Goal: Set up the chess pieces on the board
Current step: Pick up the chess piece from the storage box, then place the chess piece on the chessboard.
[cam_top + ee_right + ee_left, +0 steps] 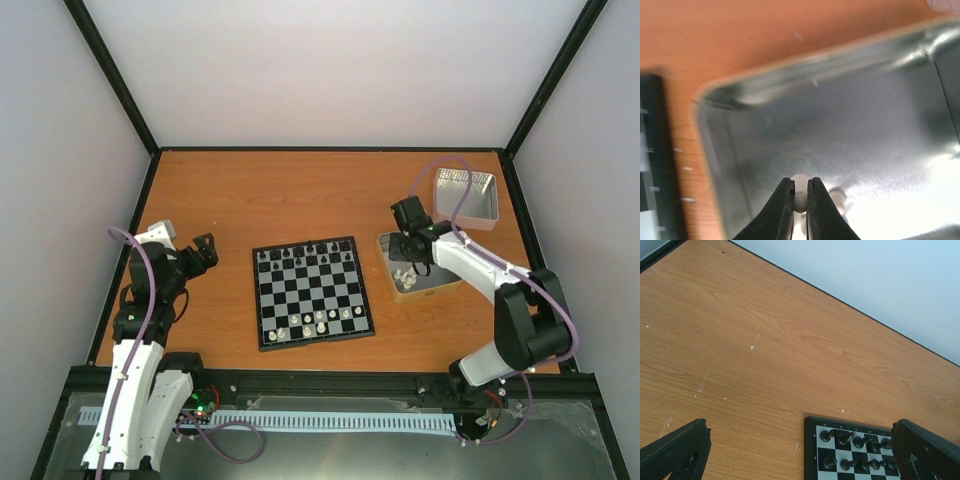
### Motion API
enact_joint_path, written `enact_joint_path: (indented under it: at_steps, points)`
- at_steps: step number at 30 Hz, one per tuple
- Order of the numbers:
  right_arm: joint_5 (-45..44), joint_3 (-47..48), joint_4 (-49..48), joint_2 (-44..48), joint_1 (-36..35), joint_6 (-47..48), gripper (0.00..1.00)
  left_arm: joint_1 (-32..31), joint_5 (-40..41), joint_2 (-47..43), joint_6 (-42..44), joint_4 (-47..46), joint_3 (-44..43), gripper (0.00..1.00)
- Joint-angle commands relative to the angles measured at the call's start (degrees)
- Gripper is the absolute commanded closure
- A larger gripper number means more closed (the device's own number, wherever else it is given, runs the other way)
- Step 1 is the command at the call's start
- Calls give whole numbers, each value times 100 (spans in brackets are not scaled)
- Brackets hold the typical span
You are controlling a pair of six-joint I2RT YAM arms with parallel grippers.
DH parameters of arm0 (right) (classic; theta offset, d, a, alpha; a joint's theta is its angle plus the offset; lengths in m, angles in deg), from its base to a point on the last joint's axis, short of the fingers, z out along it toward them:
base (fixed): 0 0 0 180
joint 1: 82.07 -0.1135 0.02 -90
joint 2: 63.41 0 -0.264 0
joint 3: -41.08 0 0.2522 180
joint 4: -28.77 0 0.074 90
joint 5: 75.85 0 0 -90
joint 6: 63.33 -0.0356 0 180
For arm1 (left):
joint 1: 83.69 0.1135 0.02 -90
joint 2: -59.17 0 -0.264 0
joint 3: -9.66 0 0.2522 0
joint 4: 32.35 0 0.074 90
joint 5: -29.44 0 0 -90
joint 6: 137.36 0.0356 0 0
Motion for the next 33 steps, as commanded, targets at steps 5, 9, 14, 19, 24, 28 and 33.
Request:
enact_joint_path:
  at_steps: [5, 9, 14, 19, 24, 28, 33]
  points:
    - [443, 730, 90, 393, -1144, 97, 93, -21, 5, 8, 89, -88, -191, 0]
    - [594, 1092, 74, 28, -2266, -2, 92, -21, 17, 14, 85, -84, -195, 0]
    - [566, 1789, 156, -856, -3524, 67, 93, -22, 49, -18, 79, -70, -195, 0]
    - [737, 2436, 296, -1594, -4101, 114, 93, -22, 37, -14, 88, -61, -206, 0]
    - [790, 2879, 617, -2211, -4392, 232, 93, -17, 33, -32, 87, -74, -196, 0]
    - [819, 3120, 905, -2540, -4571, 333, 92, -19, 21, -14, 89, -82, -203, 0]
    - [887, 3196, 1060, -2711, -4670, 329, 92, -21, 12, -14, 94, -83, -197, 0]
